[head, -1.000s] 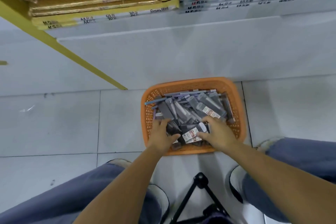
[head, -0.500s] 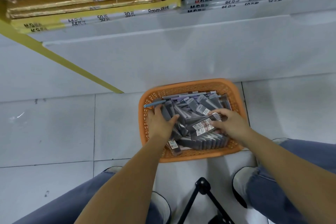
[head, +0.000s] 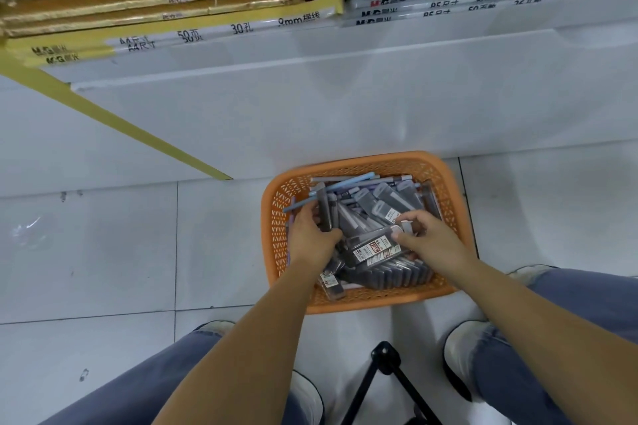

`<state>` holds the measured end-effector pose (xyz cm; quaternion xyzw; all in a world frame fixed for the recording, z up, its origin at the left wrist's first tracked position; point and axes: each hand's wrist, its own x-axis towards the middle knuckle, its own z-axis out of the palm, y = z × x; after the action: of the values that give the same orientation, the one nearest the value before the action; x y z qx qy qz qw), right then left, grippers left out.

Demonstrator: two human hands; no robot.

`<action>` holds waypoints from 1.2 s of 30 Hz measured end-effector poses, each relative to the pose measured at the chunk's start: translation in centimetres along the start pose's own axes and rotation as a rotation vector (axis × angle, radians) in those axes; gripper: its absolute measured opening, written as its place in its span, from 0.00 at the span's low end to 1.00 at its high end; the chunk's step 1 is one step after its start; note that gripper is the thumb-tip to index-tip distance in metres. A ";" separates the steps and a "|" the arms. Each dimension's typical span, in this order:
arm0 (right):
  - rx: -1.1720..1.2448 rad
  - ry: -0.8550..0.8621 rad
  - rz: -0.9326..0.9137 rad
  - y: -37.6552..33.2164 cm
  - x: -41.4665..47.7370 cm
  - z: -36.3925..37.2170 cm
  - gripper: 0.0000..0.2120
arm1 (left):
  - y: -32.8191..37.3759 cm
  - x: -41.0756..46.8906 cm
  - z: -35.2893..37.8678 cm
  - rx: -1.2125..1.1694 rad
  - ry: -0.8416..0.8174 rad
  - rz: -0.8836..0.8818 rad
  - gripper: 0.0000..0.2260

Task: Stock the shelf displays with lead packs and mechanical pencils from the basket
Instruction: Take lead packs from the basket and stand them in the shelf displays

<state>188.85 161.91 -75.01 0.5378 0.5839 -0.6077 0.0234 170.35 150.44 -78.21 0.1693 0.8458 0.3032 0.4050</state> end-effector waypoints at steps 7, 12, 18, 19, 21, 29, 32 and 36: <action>-0.220 0.047 -0.009 -0.4 0.4 1.6 0.16 | 0.4 0.3 -0.5 -0.022 -0.083 -0.036 0.27; -0.207 0.052 -0.003 0.1 0.2 1.6 0.16 | 0.6 0.8 -0.1 0.046 -0.101 -0.042 0.24; -0.076 0.066 0.011 0.1 0.0 1.5 0.15 | 0.6 0.1 0.2 0.064 -0.029 0.005 0.19; -0.048 0.058 0.020 0.1 0.0 1.4 0.15 | 0.7 0.0 0.1 0.064 -0.021 0.007 0.20; 0.006 0.045 0.031 0.0 -0.2 1.4 0.14 | 0.7 0.1 0.0 0.066 -0.023 -0.007 0.22; 0.266 0.090 0.061 -0.2 -0.2 0.4 0.15 | 1.1 1.0 -0.2 0.156 -0.165 -0.037 0.21; 0.201 0.107 0.011 -1.0 -0.2 0.0 0.16 | 1.5 0.3 -0.6 0.128 -0.175 0.028 0.22; 0.108 0.119 -0.075 -3.0 -0.7 -1.6 0.15 | 2.6 -0.4 -2.2 -0.033 -0.177 0.074 0.19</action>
<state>188.17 163.60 -72.06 0.5512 0.5704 -0.6057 -0.0630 169.02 151.40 -75.17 0.2201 0.7948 0.3156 0.4694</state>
